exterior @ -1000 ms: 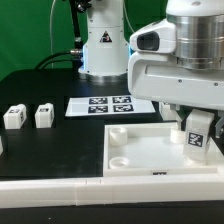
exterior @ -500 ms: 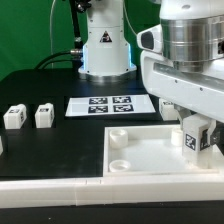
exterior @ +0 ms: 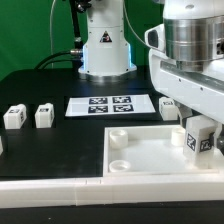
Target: Assemble one leg
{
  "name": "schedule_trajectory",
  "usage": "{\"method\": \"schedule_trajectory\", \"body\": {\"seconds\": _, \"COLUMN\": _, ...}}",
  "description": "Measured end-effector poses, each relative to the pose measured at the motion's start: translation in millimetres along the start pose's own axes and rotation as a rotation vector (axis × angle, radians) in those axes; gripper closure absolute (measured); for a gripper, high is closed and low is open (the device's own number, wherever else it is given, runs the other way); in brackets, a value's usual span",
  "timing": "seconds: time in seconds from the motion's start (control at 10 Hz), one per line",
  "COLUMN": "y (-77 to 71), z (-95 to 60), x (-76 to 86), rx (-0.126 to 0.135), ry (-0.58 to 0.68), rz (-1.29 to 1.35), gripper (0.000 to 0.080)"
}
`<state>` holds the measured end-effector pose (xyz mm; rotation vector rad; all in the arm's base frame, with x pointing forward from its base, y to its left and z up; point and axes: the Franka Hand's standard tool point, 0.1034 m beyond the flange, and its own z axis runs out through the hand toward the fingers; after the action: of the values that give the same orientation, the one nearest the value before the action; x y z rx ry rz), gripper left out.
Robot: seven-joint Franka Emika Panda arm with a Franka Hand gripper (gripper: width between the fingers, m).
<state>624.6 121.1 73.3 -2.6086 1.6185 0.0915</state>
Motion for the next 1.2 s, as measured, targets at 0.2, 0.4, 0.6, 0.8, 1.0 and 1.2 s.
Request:
{"method": "schedule_trajectory", "body": {"seconds": 0.2, "y": 0.0, "z": 0.1, "x": -0.1, "rx": 0.000, "ry": 0.001, "rz": -0.099, "gripper": 0.0163}}
{"method": "schedule_trajectory", "body": {"seconds": 0.4, "y": -0.8, "z": -1.2, "x": -1.1, "rx": -0.011, "ry": 0.005, "rz": -0.385, "gripper": 0.0152}}
{"method": "schedule_trajectory", "body": {"seconds": 0.6, "y": -4.9, "z": -5.5, "x": -1.8, "rx": -0.021, "ry": 0.010, "rz": -0.647, "gripper": 0.0150}}
{"method": "schedule_trajectory", "body": {"seconds": 0.8, "y": -6.5, "z": -7.0, "x": -1.2, "rx": -0.032, "ry": 0.007, "rz": -0.898, "gripper": 0.0150}}
{"method": "schedule_trajectory", "body": {"seconds": 1.0, "y": -7.8, "z": -8.2, "x": 0.3, "rx": -0.042, "ry": 0.009, "rz": -1.089, "gripper": 0.0150}}
{"method": "schedule_trajectory", "body": {"seconds": 1.2, "y": -9.7, "z": -8.9, "x": 3.4, "rx": -0.044, "ry": 0.010, "rz": -1.291, "gripper": 0.0150}}
